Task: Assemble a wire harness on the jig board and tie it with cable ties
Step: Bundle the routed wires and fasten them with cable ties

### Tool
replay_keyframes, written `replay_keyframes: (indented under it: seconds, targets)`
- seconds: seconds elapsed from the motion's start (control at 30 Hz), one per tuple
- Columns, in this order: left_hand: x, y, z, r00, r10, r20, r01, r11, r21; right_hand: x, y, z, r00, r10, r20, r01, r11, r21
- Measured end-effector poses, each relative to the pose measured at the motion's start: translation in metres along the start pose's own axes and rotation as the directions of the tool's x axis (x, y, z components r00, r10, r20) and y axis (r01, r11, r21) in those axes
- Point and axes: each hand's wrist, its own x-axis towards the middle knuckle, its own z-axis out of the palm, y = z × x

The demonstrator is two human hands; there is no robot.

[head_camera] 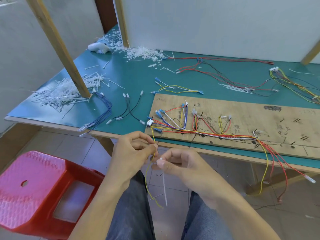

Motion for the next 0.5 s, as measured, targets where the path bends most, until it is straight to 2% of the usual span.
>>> replay_keyframes:
  seconds: [0.17, 0.23, 0.33, 0.37, 0.43, 0.5]
  targets:
    - [-0.004, 0.001, 0.013, 0.998, -0.008, 0.066, 0.019, 0.986, -0.163, -0.017, -0.001, -0.011, 0.998, -0.015, 0.068, 0.006, 0.991, 0.131]
    - [-0.005, 0.0, 0.022, 0.999, 0.021, 0.04, -0.013, 0.985, -0.174, -0.021, 0.0, -0.016, 0.998, -0.022, 0.062, 0.009, 0.979, 0.204]
    - [-0.008, -0.002, 0.035, 0.995, 0.099, -0.011, -0.1, 0.984, -0.145, -0.025, 0.0, -0.025, 1.0, -0.019, 0.007, 0.017, 0.979, 0.205]
    - [-0.01, -0.002, 0.039, 0.989, 0.145, -0.02, -0.146, 0.985, -0.096, -0.026, 0.0, -0.029, 1.0, -0.016, -0.009, 0.018, 0.981, 0.191]
    - [-0.015, -0.004, 0.045, 0.959, 0.284, -0.021, -0.278, 0.949, 0.148, -0.029, 0.001, -0.039, 0.998, -0.007, -0.058, 0.016, 0.99, 0.143]
    - [-0.023, -0.005, 0.053, 0.901, 0.434, 0.018, -0.4, 0.812, 0.425, -0.032, 0.0, -0.052, 0.988, -0.002, -0.156, 0.013, 0.997, 0.072]
